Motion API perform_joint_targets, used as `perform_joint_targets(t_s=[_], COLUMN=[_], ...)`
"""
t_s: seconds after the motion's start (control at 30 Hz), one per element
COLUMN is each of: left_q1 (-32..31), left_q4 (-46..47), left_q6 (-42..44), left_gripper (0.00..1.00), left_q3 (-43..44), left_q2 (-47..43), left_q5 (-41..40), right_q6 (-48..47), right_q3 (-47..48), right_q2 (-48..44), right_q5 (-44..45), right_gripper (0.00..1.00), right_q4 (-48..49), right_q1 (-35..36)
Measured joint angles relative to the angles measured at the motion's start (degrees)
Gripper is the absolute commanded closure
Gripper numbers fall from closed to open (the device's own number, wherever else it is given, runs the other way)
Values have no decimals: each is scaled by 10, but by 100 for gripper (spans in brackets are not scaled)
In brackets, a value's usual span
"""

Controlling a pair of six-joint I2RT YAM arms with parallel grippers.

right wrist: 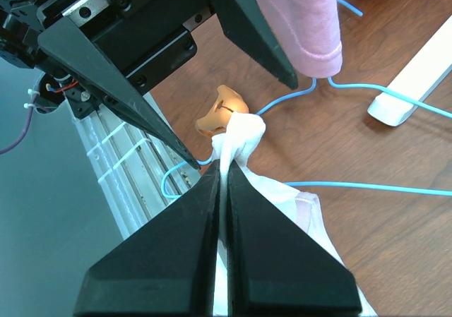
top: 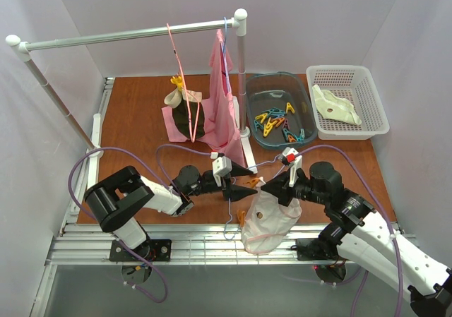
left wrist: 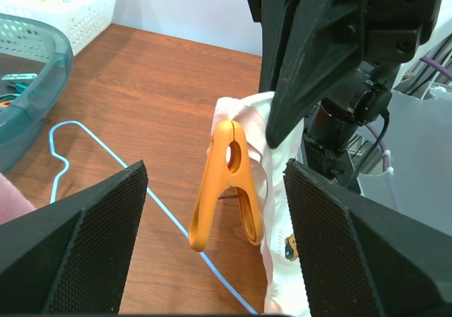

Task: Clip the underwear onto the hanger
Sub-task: Adjust the hanger at the center of the board.

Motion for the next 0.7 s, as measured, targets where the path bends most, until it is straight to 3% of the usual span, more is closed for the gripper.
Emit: perform_joint_targets(t_s=[0.3,0.47,0.7], left_q1=[0,0,0], left_q4=[-14,-17,-14], left_q6=[1,0,0], left_gripper=[41,65,88], left_q3=[0,0,0], left_q2=[13,19,19], left_q5=[10,14,22], right_q6=[0,0,1], right_q3=[3,3,3], right_q2=[-11,-11,-10], right_q5=[2,2,6], right_gripper=[99,99,99], right_q4=[-11,-13,-14], right_q1=[0,0,0])
